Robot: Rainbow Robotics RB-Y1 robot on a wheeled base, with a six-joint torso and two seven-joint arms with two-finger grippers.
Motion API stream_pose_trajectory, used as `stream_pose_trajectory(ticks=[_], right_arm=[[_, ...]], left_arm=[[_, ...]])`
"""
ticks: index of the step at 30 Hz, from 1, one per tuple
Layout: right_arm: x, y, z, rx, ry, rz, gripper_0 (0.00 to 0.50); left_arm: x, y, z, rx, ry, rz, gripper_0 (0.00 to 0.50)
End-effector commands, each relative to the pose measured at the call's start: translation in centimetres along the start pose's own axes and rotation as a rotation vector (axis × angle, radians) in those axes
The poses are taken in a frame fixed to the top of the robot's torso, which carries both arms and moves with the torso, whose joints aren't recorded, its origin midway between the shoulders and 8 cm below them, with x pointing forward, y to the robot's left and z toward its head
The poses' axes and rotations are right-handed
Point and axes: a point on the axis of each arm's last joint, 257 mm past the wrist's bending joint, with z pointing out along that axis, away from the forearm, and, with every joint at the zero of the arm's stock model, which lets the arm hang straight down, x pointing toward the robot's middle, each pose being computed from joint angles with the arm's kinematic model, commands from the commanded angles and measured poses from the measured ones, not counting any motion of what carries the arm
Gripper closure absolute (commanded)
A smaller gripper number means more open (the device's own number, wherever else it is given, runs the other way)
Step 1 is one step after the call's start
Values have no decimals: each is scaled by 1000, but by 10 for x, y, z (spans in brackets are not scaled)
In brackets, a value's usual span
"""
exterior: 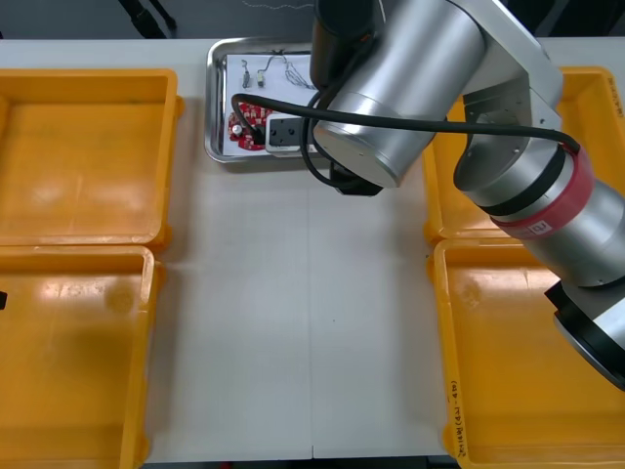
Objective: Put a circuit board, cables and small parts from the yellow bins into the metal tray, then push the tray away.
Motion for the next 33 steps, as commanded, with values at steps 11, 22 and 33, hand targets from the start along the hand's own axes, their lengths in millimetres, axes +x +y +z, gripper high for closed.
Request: stream_pose_trajectory(ticks=[11,22,33], right_arm=[[80,26,-44,-78,-60,292,0],[114,61,-62,-103,-53,511,0],[162,103,-73,-218,-7,821,0]], left_arm=[[-14,-4,-4,0,-41,89,0],[-14,-4,-4,0,-41,89,0],[-14,-4,-4,0,-41,89,0]])
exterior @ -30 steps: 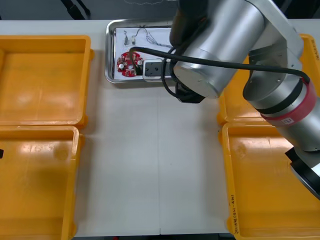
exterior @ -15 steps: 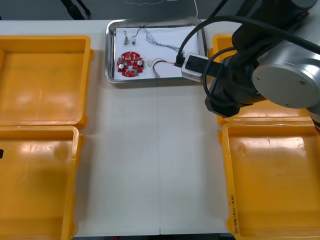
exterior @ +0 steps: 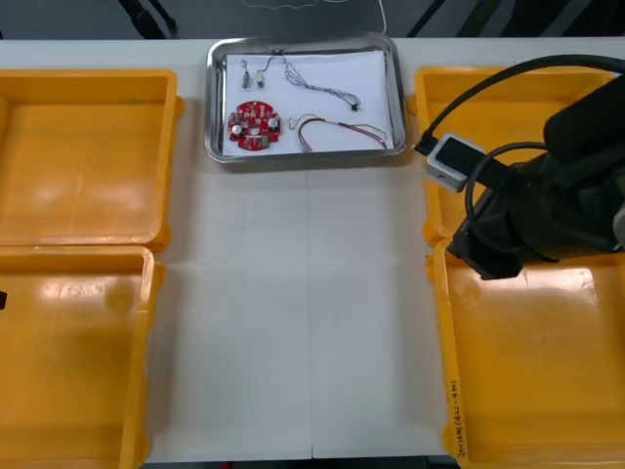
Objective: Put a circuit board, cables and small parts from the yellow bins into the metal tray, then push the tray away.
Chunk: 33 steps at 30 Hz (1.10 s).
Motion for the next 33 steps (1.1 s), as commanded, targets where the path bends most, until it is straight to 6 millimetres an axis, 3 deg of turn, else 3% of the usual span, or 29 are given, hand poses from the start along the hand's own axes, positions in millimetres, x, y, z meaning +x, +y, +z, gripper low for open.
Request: stream_pose_trajectory(ticks=[1,9,24,33], right_arm=[[31,-16,-12,13,18,180,0],[71,-33,-13,33,46,352,0],[125,-63,-16,140,100,575,0],[160,-79,-14,100,139,767,0]], left_arm=[[-14,-4,-4,0,-41,89,0],[-14,-4,-4,0,-41,89,0],[-14,-4,-4,0,-41,89,0],[-14,-4,-4,0,-41,89,0]])
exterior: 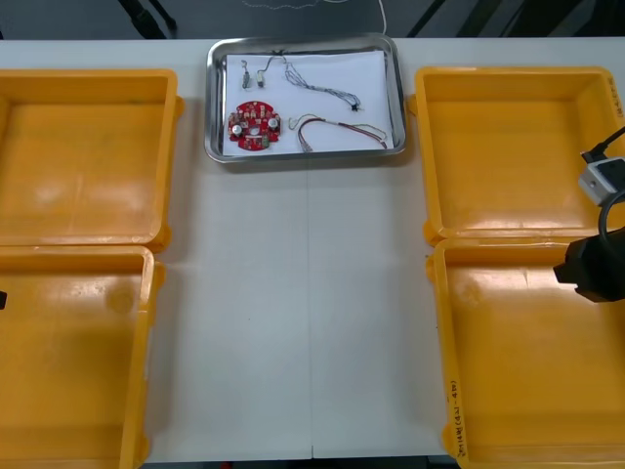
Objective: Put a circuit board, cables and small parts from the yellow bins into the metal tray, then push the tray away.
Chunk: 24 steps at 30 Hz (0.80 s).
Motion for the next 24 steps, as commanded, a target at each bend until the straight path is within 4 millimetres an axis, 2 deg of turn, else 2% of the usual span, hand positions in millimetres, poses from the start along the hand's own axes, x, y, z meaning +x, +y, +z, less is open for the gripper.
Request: stream_pose_trajectory(ticks=[1,9,14,24], right_arm=[[11,-34,-5,3,28,148,0],[24,-44,-1,-13,61,237,0],[30,-42,0,-14,72,304,0],[40,-40,3,-20,93,327,0]], left_arm=[[-14,-4,-4,0,-41,89,0],[-14,-4,-4,0,-41,89,0],[-14,-4,-4,0,-41,89,0],[-14,-4,-4,0,-41,89,0]])
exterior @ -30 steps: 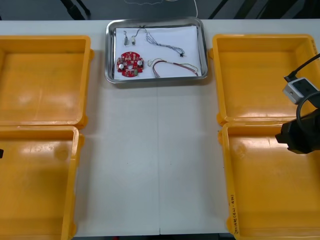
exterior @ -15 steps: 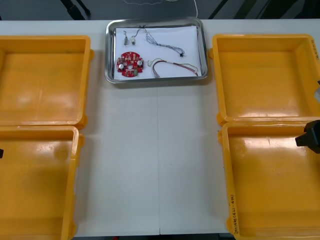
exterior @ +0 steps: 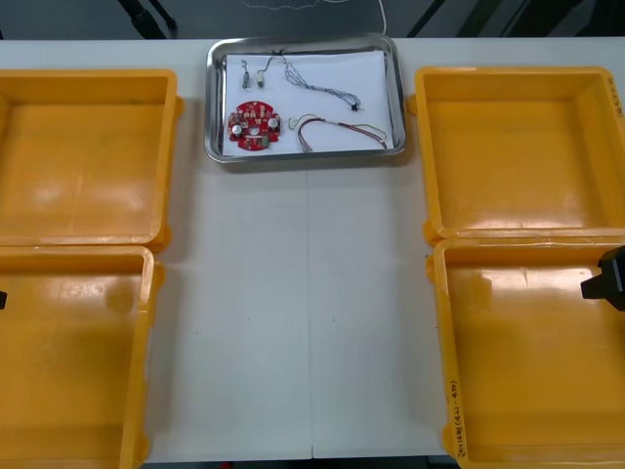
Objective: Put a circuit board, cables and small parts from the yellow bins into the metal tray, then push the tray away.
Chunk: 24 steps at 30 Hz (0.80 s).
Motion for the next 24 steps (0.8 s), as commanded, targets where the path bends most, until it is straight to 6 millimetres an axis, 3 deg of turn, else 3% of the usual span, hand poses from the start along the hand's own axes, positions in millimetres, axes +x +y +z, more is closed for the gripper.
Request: stream_pose_trajectory(ticks=[1,24], right_arm=[[2,-13,-10,29,-8,39,0],[2,-16,-9,38,-9,43,0]], left_arm=[[-14,-4,-4,0,-41,89,0],[-14,-4,-4,0,-41,89,0]])
